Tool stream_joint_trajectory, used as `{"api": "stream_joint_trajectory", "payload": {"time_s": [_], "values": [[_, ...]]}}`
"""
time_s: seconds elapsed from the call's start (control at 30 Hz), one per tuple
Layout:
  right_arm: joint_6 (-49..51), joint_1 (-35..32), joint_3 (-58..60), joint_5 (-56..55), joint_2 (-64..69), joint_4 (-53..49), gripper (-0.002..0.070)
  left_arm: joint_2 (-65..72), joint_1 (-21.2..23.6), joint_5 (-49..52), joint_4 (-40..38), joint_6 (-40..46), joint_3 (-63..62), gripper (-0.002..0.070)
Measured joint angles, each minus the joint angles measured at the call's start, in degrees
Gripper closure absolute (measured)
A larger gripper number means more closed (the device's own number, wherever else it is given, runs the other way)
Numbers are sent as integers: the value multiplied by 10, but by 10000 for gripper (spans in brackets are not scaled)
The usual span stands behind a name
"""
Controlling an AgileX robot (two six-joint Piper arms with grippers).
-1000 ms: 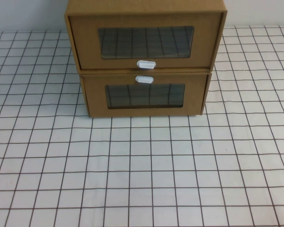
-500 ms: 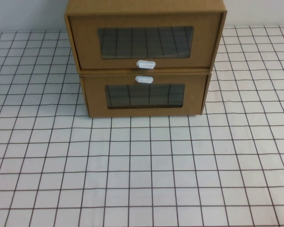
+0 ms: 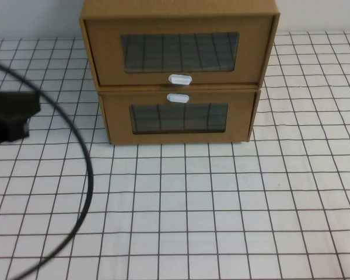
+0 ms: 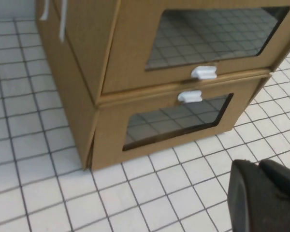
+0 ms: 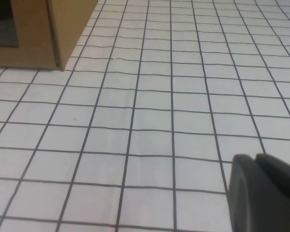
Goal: Open the shoe box
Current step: 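Pull the top drawer of the cardboard box fully open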
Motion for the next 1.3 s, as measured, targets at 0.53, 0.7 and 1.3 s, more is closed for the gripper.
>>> {"api": "stream_joint_trajectory", "payload": {"time_s": [0.53,0.7,1.3], "values": [[0,0,0,0,0,0,689,409,-13,105,-94,129,-500,677],[0,0,0,0,0,0,690,494,-63,109,-93,139,-588,677],[0,0,0,0,0,0,690,593,-112,107,-47,159,-629,677]]}}
